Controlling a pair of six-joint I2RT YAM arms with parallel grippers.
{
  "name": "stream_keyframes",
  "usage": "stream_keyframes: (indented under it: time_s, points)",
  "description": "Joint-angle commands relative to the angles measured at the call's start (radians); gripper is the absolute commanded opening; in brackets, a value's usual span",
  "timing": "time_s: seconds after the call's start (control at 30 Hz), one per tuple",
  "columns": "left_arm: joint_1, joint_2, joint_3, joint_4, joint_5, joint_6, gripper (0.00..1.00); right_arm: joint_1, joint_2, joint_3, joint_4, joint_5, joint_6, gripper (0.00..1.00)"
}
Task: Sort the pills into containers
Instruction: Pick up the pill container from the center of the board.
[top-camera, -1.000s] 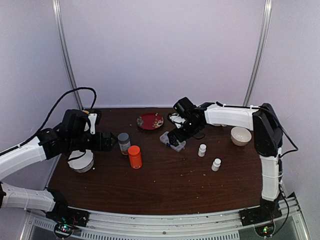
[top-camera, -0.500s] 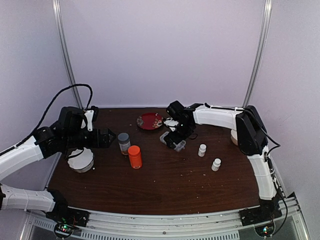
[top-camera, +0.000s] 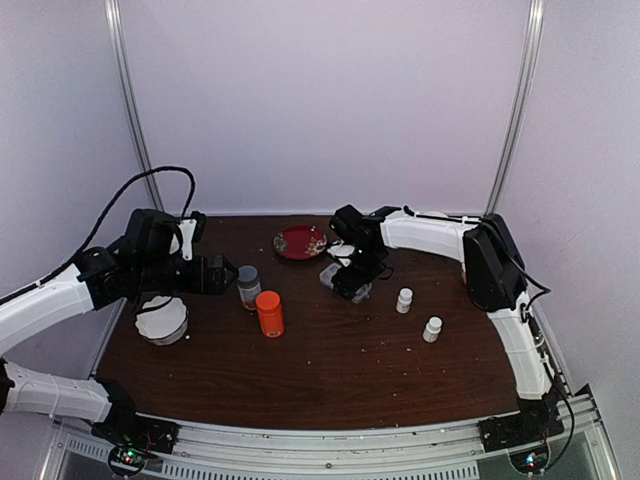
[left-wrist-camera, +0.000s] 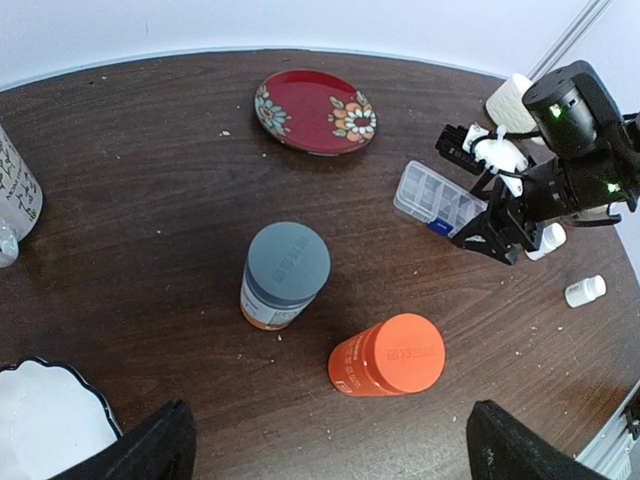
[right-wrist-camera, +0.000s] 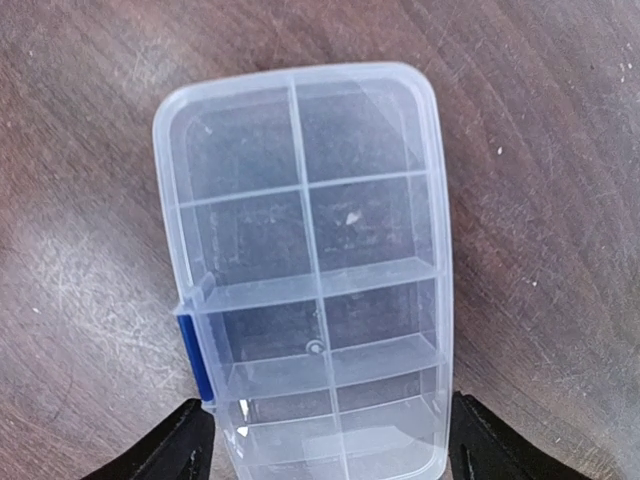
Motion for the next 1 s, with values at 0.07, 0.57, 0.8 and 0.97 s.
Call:
stream_keyframes:
  time_s: [0.07,0.57,0.8,0.97]
  points:
    - [0.005,0.012,0.019,0.008,0.029,0.043,0.97,0.009,0.029,0.027,-0.051,0.026,0.002,0.82]
    - [-0.088,0.194,0.087,0.0,0.1,0.118,0.97,0.032,-0.157,-0.194,0.049,-0.016,0.061,0.57]
    - [-0.183,0.324,0.192,-0.082,-0.047,0.145,0.97,0.083,-0.345,-0.453,0.189,-0.02,0.161,0.58]
    - [-0.207,0.424,0.257,-0.131,-0.099,0.121,0.98,0.115,-0.46,-0.614,0.288,-0.023,0.213,0.58]
